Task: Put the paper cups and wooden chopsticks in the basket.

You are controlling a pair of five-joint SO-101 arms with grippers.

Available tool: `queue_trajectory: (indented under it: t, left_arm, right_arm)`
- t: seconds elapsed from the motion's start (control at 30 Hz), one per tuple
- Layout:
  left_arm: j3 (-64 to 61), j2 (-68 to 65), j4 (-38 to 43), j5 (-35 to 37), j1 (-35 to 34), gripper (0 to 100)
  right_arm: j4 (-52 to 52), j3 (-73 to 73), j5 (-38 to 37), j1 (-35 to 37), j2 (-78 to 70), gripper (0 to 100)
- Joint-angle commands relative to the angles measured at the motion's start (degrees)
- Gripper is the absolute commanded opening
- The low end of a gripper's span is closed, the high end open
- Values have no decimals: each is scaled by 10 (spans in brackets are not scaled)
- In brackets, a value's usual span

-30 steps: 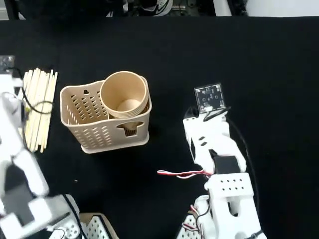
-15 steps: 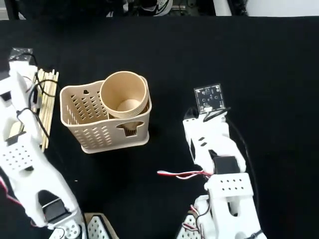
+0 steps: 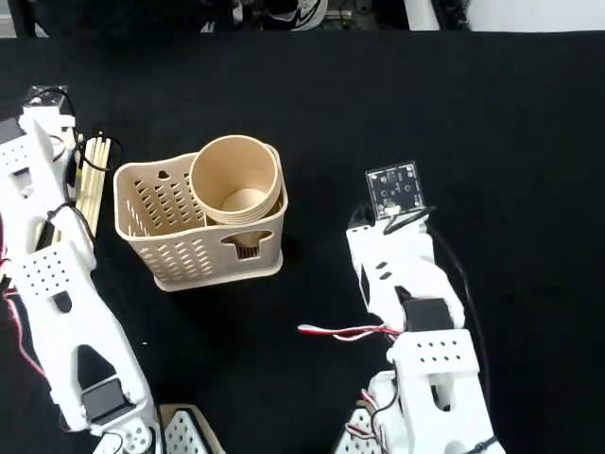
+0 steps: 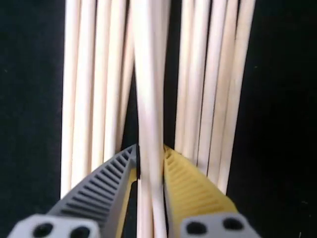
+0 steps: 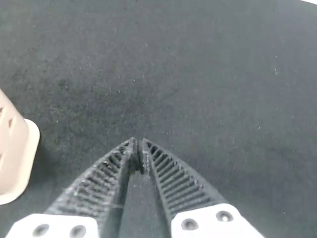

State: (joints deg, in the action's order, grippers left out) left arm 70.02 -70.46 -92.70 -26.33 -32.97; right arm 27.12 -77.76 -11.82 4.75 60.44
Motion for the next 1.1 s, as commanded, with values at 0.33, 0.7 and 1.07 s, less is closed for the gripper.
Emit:
queue_trajectory:
  t: [0.33,0.7,1.07]
  left_arm:
    - [185,-28,-84,70,-18,27]
    - [-83,222,-84,165,-22,27]
    - [-283,513,-78,163,-18,27]
  right_arm:
    - [-14,4,-5,-4,4,13]
    - [-14,4,-5,-5,4,13]
    - [-14,4,-5,-5,4,13]
